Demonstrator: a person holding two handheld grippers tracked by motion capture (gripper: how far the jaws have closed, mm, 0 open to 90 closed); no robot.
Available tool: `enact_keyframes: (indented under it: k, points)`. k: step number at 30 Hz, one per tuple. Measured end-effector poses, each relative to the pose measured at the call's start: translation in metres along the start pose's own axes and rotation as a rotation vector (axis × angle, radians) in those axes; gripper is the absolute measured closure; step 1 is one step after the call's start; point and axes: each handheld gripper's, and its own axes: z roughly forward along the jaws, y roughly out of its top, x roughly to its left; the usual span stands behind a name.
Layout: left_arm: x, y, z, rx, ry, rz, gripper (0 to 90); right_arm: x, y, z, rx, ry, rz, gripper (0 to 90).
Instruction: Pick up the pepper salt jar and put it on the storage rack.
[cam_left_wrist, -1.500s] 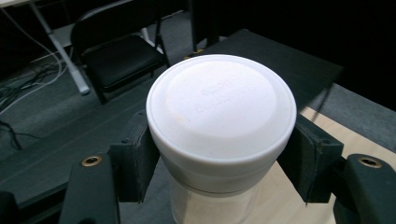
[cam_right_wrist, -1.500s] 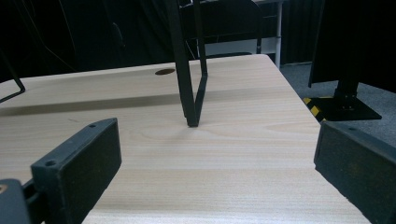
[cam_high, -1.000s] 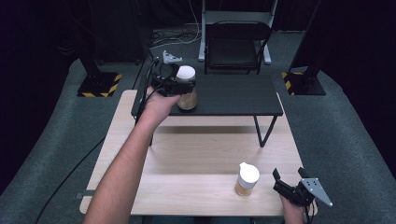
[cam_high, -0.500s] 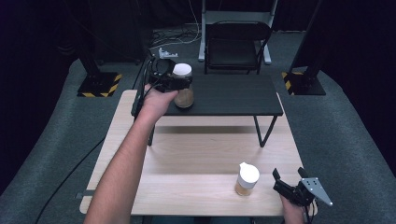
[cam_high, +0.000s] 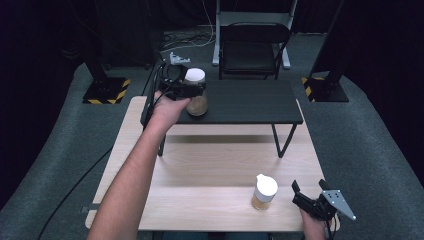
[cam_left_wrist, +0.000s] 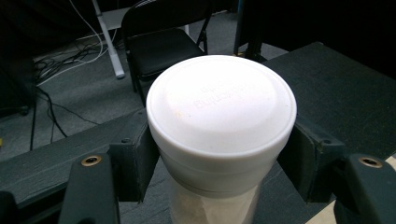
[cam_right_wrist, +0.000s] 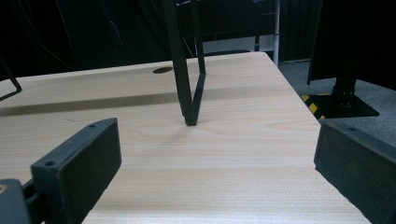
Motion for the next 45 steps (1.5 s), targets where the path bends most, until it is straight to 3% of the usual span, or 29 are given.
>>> enact_keyframes:
  k: [11, 12, 13, 17, 26, 30, 34, 40, 45]
  points:
    - [0.001, -0.005, 0.000, -0.017, -0.005, 0.004, 31.9, -0.003, -0.002, -0.001, -0.010, 0.019, 0.005, 0.0]
    - [0.007, -0.004, 0.001, -0.016, -0.044, 0.004, 22.9, -0.004, -0.002, -0.001, -0.012, 0.019, 0.005, 0.0]
    - [0.007, -0.003, 0.002, -0.011, -0.044, -0.006, 15.6, -0.004, -0.002, -0.001, -0.013, 0.021, 0.005, 0.0]
    - [-0.002, -0.013, 0.000, -0.058, -0.003, -0.042, 0.4, -0.005, -0.002, -0.001, -0.014, 0.027, 0.006, 0.0]
    - [-0.006, -0.018, -0.013, -0.092, -0.020, -0.038, 0.0, -0.005, -0.002, -0.001, -0.009, 0.029, 0.005, 0.0]
    - [-0.014, -0.023, -0.025, -0.116, -0.007, 0.000, 0.0, -0.005, -0.002, -0.001, -0.012, 0.028, 0.005, 0.0]
    - [-0.018, -0.029, -0.038, -0.142, -0.015, 0.005, 0.0, -0.007, 0.000, 0.000, 0.000, 0.037, 0.006, 0.0]
    - [-0.022, -0.039, -0.060, -0.150, -0.056, 0.036, 0.0, -0.007, 0.001, 0.001, 0.003, 0.036, 0.006, 0.0]
    - [-0.022, -0.060, -0.079, -0.162, -0.099, 0.048, 0.2, -0.007, 0.000, 0.001, 0.002, 0.036, 0.009, 0.0]
